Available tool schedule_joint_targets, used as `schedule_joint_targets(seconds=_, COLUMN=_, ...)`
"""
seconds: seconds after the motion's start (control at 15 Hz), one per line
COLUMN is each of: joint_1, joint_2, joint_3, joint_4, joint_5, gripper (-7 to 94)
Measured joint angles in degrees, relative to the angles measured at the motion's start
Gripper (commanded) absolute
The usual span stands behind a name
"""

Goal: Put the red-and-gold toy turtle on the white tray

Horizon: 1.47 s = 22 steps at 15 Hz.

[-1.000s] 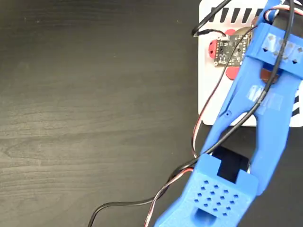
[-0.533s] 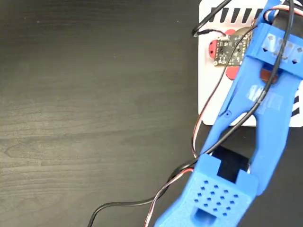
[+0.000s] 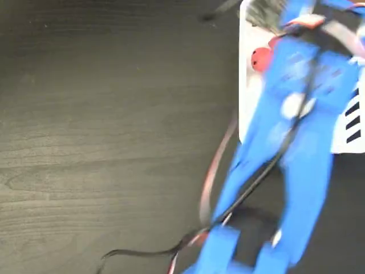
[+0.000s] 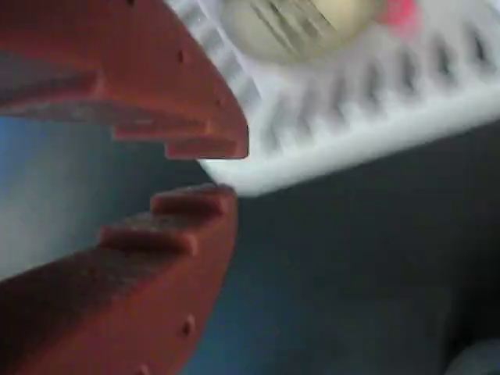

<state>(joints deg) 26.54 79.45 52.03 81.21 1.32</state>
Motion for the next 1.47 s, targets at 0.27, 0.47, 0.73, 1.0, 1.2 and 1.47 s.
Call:
schedule_joint_targets(seconds=0.27, joint_1=-11.78, joint_2=22.32, joint_3=17.4, joint_4=-6.42, joint_5=2.55, gripper=0)
schedule_joint_targets(seconds=0.47, joint_1=-19.95, joint_2=40.78, joint_3=40.78, joint_4=-15.12, joint_5=1.85, gripper=0)
schedule_joint_targets(seconds=0.73, joint_1=-25.22, joint_2=58.1, joint_3=70.05, joint_4=-23.82, joint_5=0.79, gripper=0)
schedule_joint_targets(seconds=1.0, joint_1=-28.39, joint_2=76.64, joint_3=94.22, joint_4=-24.61, joint_5=-0.97, gripper=0)
schedule_joint_targets(seconds=1.2, joint_1=-30.23, joint_2=91.93, joint_3=105.64, joint_4=-20.39, joint_5=-0.62, gripper=0)
schedule_joint_targets(seconds=1.47, joint_1=-30.15, joint_2=104.77, joint_3=111.8, joint_4=-10.63, joint_5=-0.62, gripper=0)
